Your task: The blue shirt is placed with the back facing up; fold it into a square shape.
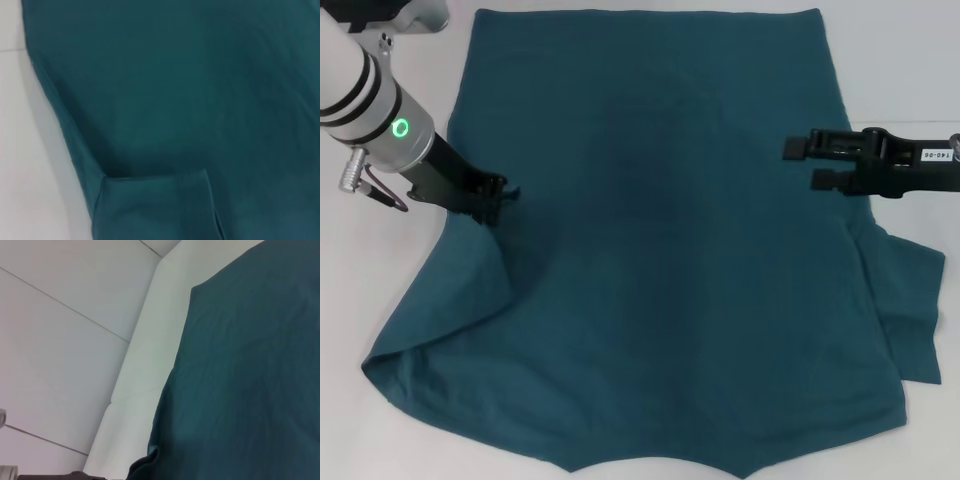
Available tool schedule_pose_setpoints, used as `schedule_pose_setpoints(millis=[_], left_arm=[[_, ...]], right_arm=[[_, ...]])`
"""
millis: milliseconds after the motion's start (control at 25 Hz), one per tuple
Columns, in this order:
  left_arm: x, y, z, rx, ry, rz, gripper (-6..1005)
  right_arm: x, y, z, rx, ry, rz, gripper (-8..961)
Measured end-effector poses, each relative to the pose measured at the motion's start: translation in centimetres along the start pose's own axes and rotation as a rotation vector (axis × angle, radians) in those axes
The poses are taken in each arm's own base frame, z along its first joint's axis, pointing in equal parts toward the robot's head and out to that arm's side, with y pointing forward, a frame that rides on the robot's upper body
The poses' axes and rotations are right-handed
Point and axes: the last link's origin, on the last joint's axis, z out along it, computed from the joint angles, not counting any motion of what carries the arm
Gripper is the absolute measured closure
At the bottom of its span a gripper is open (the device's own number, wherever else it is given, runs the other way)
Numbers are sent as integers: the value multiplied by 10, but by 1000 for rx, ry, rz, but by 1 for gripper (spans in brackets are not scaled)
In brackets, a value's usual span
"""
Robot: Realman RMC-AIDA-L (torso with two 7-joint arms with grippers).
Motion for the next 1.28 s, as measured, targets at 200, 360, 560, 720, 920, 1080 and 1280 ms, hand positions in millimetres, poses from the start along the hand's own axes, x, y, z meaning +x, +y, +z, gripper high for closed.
schedule_pose_setpoints(millis=[200, 360, 560, 720, 920, 1080, 1280], left_arm=[[1, 5, 3, -21, 7, 40, 976], [-1, 19, 10, -39, 23, 148, 911], [-4, 16, 9, -18, 68, 165, 668], [-16, 0, -3, -47, 172, 117, 475], [-47, -11, -12, -236, 273, 114, 405], [-81, -16, -16, -450, 351, 199, 383], [-132, -18, -4, -578, 428, 321, 367]], right_arm=[[1, -1, -1, 3, 0, 2, 106], [1, -2, -2, 5, -3, 4, 108], [1, -2, -1, 8, -3, 1, 110], [1, -1, -1, 15, 19, -36, 112], [0, -2, -3, 38, 54, -102, 114], [0, -2, -5, 36, 63, -175, 116], [-1, 1, -8, 28, 80, -227, 118]])
